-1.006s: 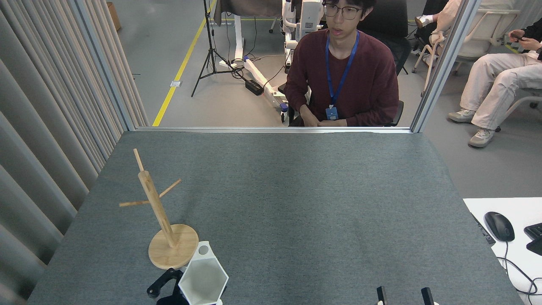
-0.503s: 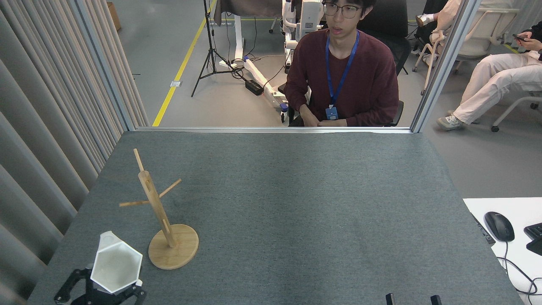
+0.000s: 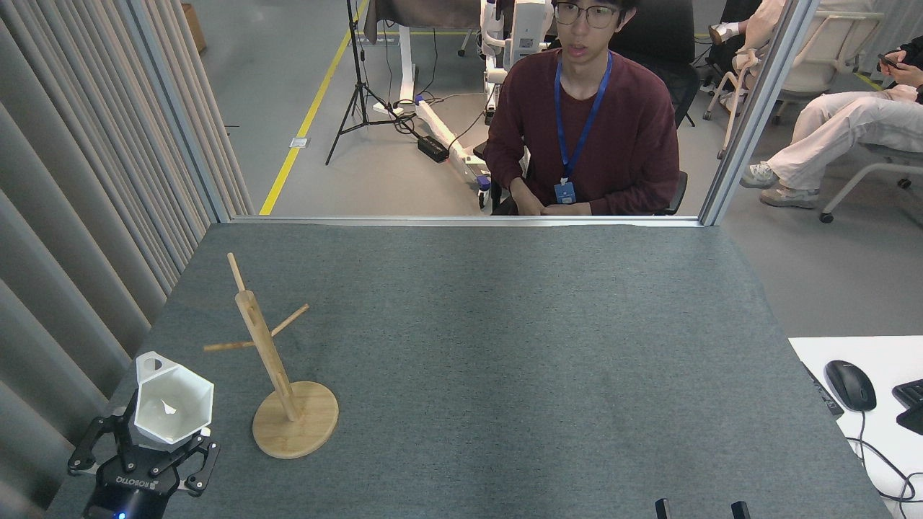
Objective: Hang cup on storage rack
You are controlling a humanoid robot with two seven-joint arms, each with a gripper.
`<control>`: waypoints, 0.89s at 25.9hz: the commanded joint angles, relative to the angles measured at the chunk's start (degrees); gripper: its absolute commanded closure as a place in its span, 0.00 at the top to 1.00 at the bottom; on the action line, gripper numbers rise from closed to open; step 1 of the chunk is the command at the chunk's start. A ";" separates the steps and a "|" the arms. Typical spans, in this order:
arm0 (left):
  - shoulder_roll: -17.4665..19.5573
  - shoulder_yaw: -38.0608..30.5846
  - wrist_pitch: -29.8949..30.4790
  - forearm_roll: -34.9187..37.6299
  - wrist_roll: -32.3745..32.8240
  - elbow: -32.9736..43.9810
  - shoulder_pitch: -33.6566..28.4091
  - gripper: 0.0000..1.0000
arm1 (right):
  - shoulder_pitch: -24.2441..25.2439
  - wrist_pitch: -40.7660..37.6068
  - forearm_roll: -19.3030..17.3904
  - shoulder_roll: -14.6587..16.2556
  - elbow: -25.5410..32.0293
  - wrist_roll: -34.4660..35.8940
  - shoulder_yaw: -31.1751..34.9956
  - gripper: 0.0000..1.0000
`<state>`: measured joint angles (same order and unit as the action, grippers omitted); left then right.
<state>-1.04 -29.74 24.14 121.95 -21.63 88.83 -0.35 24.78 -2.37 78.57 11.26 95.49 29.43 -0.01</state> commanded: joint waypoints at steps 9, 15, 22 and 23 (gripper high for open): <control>-3.18 4.52 -0.76 7.25 -0.08 -2.96 4.92 0.41 | -0.09 -0.01 0.00 -0.10 -0.31 0.19 0.09 0.98; -3.88 5.66 -1.03 9.27 -0.60 -5.77 7.47 0.81 | -0.09 -0.01 0.00 -0.10 -0.75 0.37 0.18 0.98; -3.62 5.57 -1.29 8.48 -0.95 -6.39 5.54 1.00 | -0.09 -0.10 0.00 -0.01 -0.92 0.98 0.18 0.98; -3.62 5.49 -1.29 8.39 -0.95 -6.21 4.22 1.00 | -0.09 -0.10 0.00 -0.01 -0.92 0.98 0.18 0.98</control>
<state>-4.73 -24.03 22.79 130.62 -22.61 82.57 5.80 24.67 -2.42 78.57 11.20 94.61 30.27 0.17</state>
